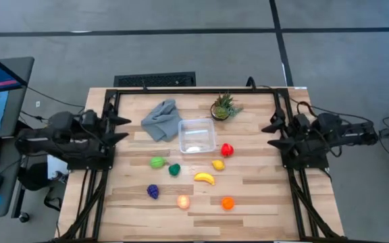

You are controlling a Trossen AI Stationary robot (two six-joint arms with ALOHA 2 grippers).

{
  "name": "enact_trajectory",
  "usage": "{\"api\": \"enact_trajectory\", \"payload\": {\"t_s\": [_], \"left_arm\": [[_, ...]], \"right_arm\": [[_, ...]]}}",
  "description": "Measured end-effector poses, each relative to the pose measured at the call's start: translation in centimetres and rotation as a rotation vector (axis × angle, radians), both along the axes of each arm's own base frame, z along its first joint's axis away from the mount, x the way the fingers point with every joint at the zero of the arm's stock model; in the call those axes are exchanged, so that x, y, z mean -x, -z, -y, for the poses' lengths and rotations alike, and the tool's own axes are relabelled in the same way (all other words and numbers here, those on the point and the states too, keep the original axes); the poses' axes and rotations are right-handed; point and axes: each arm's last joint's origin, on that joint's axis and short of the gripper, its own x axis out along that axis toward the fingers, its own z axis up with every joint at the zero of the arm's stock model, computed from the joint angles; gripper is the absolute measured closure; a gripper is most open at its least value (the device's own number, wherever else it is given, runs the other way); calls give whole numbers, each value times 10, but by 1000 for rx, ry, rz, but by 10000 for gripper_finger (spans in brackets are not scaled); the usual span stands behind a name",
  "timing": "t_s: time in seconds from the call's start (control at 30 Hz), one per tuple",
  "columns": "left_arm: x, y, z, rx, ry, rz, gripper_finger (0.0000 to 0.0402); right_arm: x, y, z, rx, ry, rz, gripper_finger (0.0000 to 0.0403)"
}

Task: Pick and placing Produce into tupperware
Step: Put the green melon into the transparent bin

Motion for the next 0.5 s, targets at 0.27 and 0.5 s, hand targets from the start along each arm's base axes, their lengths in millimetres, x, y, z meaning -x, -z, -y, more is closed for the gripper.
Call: {"api": "enact_trajectory", "payload": {"t_s": [0.27, 0.5], "left_arm": [[-32, 0, 1, 156, -21, -441, 176], [-55, 9, 0, 406, -86, -508, 176]], "right_arm": [[-27, -22, -4, -57, -4, -253, 148], [-35, -53, -6, -222, -57, -11, 148]]}}
